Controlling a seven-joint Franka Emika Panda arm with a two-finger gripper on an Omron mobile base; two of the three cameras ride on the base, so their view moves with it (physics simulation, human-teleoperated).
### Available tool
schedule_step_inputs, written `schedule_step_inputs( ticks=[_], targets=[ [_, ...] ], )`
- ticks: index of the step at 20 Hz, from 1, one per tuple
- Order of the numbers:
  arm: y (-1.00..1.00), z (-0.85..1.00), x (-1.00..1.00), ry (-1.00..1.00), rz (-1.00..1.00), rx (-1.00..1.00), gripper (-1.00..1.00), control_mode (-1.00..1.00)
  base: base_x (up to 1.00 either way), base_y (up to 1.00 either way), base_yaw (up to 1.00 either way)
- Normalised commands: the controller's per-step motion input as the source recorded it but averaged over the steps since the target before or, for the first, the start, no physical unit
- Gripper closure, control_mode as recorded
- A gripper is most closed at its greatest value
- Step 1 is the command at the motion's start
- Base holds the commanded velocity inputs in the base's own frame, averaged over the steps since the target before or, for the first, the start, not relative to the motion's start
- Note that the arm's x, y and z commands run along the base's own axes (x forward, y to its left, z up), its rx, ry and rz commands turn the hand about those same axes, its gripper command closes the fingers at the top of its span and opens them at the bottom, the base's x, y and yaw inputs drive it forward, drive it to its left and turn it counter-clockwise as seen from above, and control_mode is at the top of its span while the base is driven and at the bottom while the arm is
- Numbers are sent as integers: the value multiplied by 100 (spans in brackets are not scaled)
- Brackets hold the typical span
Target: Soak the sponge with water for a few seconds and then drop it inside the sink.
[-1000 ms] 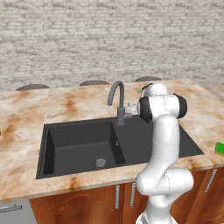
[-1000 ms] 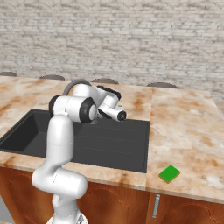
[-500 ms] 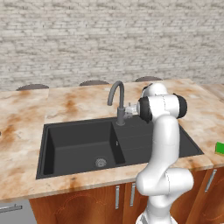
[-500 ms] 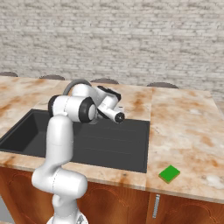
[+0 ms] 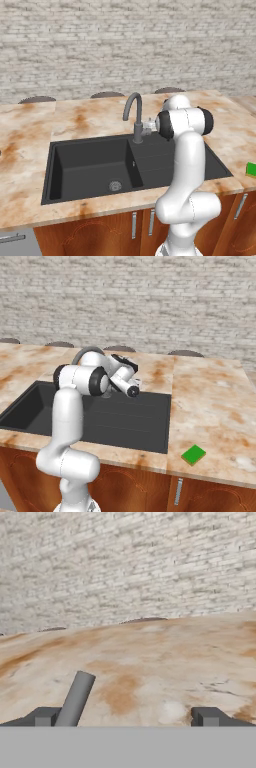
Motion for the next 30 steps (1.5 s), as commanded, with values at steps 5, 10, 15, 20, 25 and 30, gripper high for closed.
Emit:
schedule_step_inputs(
  ticks=[5,10,15,20,25,30],
  targets=[
    [-68,-10,12,1,-8,0,-100,-100,0,0,0],
    [-68,-12,5,4,-8,0,-100,-100,0,0,0],
    [-62,-5,0,3,-6,0,-100,-100,0,0,0],
    [-54,-1,0,5,-6,0,-100,-100,0,0,0],
    [-26,16,0,4,-6,5,-100,-100,0,0,0],
    [-34,38,-3,1,-7,9,-100,-100,0,0,0]
  ],
)
